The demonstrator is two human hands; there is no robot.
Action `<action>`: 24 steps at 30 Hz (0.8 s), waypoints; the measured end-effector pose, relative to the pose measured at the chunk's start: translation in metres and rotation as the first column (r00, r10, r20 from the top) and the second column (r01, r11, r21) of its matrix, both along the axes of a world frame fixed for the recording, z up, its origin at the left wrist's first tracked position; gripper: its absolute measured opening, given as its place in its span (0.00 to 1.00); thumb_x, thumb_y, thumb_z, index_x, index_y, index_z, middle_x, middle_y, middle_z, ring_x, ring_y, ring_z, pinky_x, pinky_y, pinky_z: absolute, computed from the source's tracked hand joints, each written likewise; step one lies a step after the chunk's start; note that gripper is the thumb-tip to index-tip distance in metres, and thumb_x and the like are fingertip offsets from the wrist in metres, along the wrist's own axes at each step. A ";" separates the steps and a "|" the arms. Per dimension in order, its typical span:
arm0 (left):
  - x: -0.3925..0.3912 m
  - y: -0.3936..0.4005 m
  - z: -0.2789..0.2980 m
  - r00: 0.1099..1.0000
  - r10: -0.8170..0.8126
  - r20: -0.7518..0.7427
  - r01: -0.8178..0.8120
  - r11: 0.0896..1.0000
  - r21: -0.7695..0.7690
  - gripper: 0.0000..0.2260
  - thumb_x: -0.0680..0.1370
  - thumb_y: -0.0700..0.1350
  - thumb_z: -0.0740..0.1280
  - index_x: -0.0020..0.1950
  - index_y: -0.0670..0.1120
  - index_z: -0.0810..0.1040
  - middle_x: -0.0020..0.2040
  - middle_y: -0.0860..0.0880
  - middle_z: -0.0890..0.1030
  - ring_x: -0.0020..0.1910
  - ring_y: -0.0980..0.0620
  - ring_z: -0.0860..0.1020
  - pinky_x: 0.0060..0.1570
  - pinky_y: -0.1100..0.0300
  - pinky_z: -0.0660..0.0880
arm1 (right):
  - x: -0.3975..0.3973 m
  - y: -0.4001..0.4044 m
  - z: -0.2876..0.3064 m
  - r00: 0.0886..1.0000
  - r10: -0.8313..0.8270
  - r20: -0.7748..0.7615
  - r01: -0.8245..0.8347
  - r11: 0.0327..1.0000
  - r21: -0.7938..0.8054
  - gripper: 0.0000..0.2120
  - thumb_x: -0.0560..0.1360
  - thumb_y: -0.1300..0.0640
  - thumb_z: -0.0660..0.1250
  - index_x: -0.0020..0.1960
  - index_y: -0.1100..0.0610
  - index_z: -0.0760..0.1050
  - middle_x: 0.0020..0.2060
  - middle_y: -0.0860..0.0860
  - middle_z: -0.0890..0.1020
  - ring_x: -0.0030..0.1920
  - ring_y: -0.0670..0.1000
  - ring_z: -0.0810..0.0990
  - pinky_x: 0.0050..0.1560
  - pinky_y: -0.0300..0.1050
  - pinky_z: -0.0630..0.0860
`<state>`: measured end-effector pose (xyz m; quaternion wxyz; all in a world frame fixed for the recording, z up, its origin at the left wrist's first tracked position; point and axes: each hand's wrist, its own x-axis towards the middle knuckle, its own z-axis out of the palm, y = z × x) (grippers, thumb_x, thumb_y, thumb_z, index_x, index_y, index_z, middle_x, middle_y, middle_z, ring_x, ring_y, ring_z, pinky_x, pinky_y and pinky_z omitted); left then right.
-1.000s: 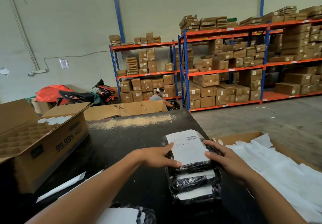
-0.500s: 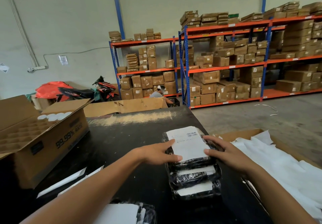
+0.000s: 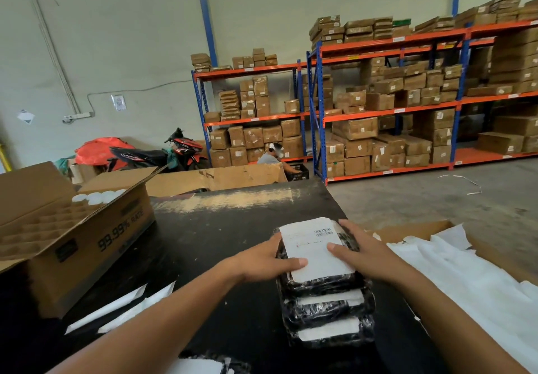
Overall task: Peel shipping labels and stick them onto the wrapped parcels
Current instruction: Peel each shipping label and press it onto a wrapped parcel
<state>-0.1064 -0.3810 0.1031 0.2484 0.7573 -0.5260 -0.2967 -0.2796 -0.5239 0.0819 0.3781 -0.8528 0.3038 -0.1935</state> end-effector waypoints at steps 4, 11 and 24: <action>-0.011 -0.008 -0.004 0.995 0.102 0.012 -0.102 0.995 0.016 0.32 0.76 0.56 0.67 0.76 0.50 0.57 0.71 0.53 0.71 0.67 0.52 0.71 0.66 0.58 0.66 | 0.012 -0.005 -0.014 0.998 -0.070 0.007 0.070 0.996 0.060 0.35 0.71 0.40 0.67 0.74 0.47 0.59 0.69 0.48 0.71 0.65 0.52 0.72 0.63 0.51 0.71; -0.019 0.002 -0.001 0.978 0.195 -0.074 -0.194 0.981 0.028 0.32 0.75 0.51 0.70 0.75 0.49 0.61 0.70 0.52 0.73 0.67 0.52 0.71 0.70 0.55 0.64 | 0.007 0.014 -0.014 0.982 -0.130 0.140 0.109 0.983 0.146 0.32 0.70 0.44 0.71 0.71 0.48 0.65 0.65 0.48 0.76 0.61 0.52 0.75 0.61 0.50 0.73; -0.097 0.076 0.045 0.978 0.122 0.170 -0.091 0.979 -0.180 0.35 0.74 0.53 0.71 0.76 0.56 0.55 0.71 0.55 0.71 0.68 0.51 0.70 0.61 0.62 0.65 | -0.070 0.103 0.012 0.859 -0.261 0.440 0.228 0.965 0.129 0.31 0.70 0.52 0.73 0.71 0.50 0.66 0.67 0.49 0.74 0.63 0.50 0.73 0.63 0.49 0.71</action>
